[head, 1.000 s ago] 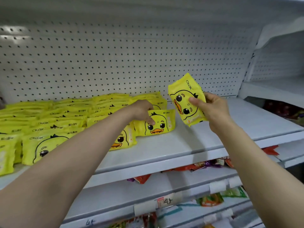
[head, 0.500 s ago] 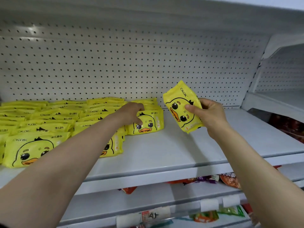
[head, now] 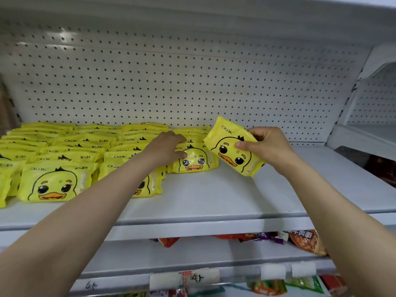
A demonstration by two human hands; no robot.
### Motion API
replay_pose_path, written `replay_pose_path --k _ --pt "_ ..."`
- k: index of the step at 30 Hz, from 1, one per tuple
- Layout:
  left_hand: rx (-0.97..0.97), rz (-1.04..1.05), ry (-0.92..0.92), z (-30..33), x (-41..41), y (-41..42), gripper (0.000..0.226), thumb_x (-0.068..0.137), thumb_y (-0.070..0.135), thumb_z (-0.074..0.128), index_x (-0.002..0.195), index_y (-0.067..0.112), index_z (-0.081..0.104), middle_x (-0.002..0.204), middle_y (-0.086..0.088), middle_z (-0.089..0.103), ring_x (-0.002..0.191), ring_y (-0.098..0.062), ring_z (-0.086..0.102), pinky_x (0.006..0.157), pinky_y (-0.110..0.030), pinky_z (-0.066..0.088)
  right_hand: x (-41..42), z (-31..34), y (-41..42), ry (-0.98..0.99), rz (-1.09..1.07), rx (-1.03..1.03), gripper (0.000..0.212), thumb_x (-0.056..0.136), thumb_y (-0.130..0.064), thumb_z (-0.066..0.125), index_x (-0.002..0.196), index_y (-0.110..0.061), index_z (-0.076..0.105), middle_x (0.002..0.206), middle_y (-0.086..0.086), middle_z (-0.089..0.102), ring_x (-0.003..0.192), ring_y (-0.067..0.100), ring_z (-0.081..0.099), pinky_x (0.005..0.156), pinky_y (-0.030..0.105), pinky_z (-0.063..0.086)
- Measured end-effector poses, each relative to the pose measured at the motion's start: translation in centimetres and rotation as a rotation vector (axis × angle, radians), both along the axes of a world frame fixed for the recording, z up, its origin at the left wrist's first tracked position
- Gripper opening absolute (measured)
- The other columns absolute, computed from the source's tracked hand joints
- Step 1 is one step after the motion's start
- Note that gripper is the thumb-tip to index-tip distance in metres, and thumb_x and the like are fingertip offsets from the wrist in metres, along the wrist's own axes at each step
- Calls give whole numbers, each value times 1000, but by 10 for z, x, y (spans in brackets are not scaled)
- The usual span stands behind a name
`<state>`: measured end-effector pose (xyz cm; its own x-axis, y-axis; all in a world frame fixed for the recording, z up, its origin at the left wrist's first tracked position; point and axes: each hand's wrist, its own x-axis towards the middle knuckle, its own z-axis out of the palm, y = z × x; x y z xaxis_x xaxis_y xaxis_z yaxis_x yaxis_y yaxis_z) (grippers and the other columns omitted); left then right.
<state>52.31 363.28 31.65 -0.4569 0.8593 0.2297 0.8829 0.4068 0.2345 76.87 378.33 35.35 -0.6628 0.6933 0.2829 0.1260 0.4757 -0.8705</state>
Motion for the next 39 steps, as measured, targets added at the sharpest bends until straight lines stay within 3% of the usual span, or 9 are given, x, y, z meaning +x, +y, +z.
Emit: replay_pose_path --k 4,7,10,13,19,24,29,39 --pt "2 104 30 -1 0 -38 53 90 49 58 137 26 49 140 -5 47 132 -28 36 105 -41 37 -20 4 6 -179 108 125 25 70 -20 87 91 -26 77 83 -5 76 77 11 71 65 24 53" --pt "3 130 34 -9 2 -59 53 91 51 56 136 24 50 140 -4 49 132 -27 36 105 -40 37 -45 1 6 -283 199 187 38 66 -19 90 101 -20 76 93 -6 76 87 7 69 88 27 54" --pt "23 101 20 -22 2 -70 51 92 49 55 136 22 51 144 0 46 134 -26 34 107 -38 33 -71 -10 5 -366 256 245 45 62 -27 92 103 -20 74 103 -5 74 101 8 67 100 32 50" --pt "83 59 41 -32 -2 -76 50 92 47 56 133 20 53 145 -2 46 133 -26 36 108 -37 33 -90 -24 4 -390 349 241 42 63 -25 92 101 -19 76 101 -5 75 101 10 68 100 34 51" --pt "145 43 92 -43 -5 -78 50 91 48 57 131 19 56 145 -3 45 134 -25 36 110 -36 30 -112 -33 -7 -389 286 252 56 66 -23 91 117 -21 70 114 -6 67 110 6 60 94 18 43" --pt "196 39 99 -47 -6 -78 49 90 46 60 129 16 58 144 -5 48 134 -26 38 108 -37 31 -112 -37 -14 -408 228 489 59 70 -27 86 124 -39 64 122 -12 66 110 -3 56 93 20 44" --pt "226 40 103 -51 -6 -77 49 90 46 59 129 17 58 144 -4 47 135 -25 37 108 -38 32 -112 -43 -25 -513 217 672 79 66 -53 83 136 -45 49 133 -7 53 126 13 44 100 31 40" --pt "202 35 116 -53 -9 -76 51 92 51 52 132 18 54 146 -4 43 136 -24 33 111 -40 30 -113 -46 -45 -576 109 824 79 72 -49 80 142 -40 44 142 -9 48 133 14 35 100 30 37"
